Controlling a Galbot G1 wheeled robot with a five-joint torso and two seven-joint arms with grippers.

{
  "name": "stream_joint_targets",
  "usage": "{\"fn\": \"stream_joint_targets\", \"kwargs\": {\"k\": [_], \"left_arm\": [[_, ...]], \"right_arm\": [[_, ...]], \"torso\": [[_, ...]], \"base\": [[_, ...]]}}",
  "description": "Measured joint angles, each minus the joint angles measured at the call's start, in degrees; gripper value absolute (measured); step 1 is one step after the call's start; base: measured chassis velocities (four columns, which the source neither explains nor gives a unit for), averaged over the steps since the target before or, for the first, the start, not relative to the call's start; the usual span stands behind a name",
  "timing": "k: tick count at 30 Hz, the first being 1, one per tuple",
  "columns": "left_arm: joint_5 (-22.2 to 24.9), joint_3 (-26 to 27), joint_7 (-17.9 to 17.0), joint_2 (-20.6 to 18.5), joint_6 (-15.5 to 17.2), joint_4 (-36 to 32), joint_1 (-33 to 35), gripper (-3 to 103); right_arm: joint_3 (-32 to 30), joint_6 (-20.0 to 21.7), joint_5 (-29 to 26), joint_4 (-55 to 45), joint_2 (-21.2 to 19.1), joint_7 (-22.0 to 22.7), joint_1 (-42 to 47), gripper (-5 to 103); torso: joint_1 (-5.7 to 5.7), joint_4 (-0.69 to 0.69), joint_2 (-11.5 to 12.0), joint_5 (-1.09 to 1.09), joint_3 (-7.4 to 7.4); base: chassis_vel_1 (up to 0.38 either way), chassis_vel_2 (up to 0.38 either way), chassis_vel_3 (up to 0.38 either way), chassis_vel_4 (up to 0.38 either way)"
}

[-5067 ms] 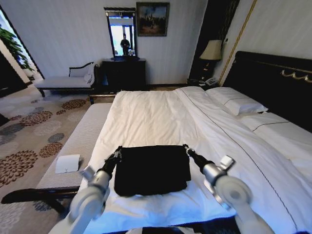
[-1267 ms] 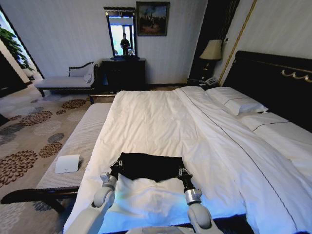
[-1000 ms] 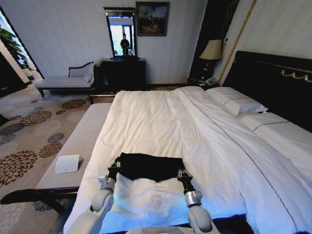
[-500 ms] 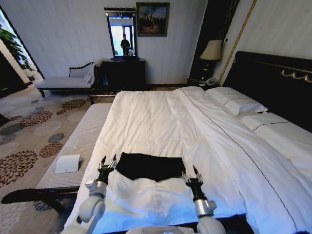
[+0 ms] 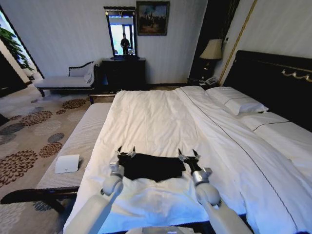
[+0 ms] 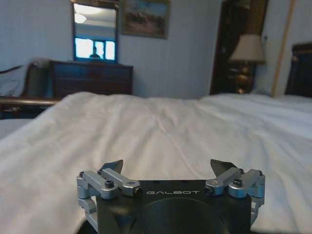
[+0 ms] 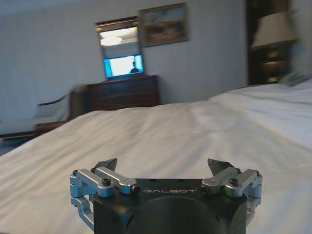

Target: Fold the clothes on the bed.

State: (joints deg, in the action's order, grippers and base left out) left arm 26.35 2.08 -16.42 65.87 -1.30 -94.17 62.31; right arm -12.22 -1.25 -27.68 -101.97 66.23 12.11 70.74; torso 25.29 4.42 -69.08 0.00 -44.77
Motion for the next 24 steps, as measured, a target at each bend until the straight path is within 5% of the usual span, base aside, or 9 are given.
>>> {"fn": "stream_joint_targets", "kwargs": {"k": [9,24], "left_arm": [[-1.51,-0.08,1.99,1.29,-2.4,5.58,-0.24,100],[-0.34,3.4,5.57,1.47,-5.31,11.3,-0.38,100]], "right_arm": [[8.87,-3.11,7.38,12.89,5.26,-1.71,-6.52,100],[4.93,-8.24,13.77,19.95,6.81,-2.67,-2.71,100]], "torso": [[-0.01,-0.01,0.0,0.0,0.01],[-0.01,0.0,-0.01,-0.01,0.01]], "base": [[0.0,0.0,0.0,0.0],[0.0,0.0,0.0,0.0]]}}
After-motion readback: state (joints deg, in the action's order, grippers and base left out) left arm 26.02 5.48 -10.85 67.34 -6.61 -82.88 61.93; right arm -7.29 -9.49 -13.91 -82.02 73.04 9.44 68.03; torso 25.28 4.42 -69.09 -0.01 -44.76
